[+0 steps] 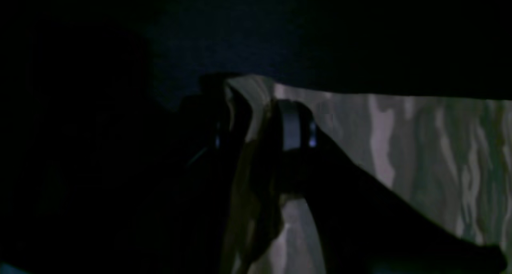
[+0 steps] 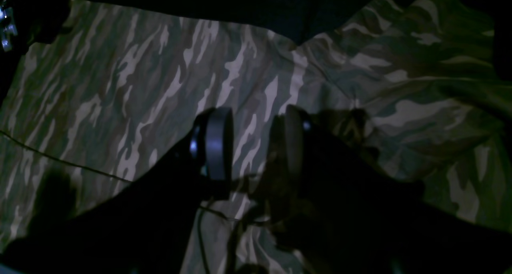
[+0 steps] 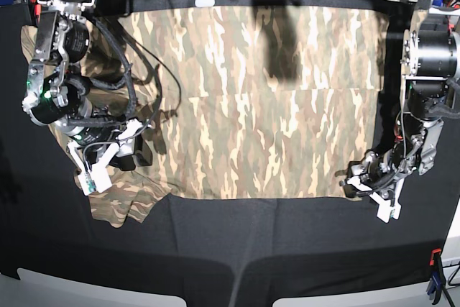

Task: Layout the t-shirt on the table in an organized manner, then fold the t-shirt properly
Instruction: 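Grasp the shirt side edges with both grippers and fold them inward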

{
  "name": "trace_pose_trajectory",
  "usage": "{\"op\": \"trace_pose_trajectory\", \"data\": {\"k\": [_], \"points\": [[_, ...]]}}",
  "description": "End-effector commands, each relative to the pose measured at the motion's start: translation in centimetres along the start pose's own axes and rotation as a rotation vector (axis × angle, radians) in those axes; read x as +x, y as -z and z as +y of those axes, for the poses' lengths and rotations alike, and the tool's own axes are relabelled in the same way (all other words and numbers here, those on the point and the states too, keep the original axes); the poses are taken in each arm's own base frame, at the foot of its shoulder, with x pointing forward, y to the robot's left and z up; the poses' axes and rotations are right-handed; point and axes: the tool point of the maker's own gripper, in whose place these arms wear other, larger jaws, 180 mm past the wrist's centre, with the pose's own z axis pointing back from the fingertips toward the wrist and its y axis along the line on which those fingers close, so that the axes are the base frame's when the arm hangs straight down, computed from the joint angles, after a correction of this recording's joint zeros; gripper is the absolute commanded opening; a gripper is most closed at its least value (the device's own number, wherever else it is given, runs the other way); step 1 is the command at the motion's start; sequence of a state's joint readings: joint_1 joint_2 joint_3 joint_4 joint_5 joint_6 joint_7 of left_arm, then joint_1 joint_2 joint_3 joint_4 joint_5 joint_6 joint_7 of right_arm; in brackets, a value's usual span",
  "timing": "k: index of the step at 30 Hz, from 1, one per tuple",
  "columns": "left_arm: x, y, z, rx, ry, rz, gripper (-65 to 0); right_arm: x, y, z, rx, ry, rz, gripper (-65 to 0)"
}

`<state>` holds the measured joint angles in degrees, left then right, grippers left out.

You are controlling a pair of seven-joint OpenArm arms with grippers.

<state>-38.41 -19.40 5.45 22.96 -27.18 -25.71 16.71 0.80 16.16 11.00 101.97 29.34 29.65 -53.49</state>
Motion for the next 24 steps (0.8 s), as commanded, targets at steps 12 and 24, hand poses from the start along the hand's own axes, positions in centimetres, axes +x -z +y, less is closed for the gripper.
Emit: {"op": "trace_pose_trajectory", "data": {"k": [12, 24], "points": [[4.2, -0.2, -0.5, -0.016, 0.013, -0.132, -58.3, 4.3, -0.5, -1.0, -0.035, -0.059, -0.129, -43.9], [3.9, -0.2, -0.4, -0.015, 0.012, -0.121, -65.0, 5.4, 0.6, -12.0, -0.431, -0.022, -0.063, -44.0]]}}
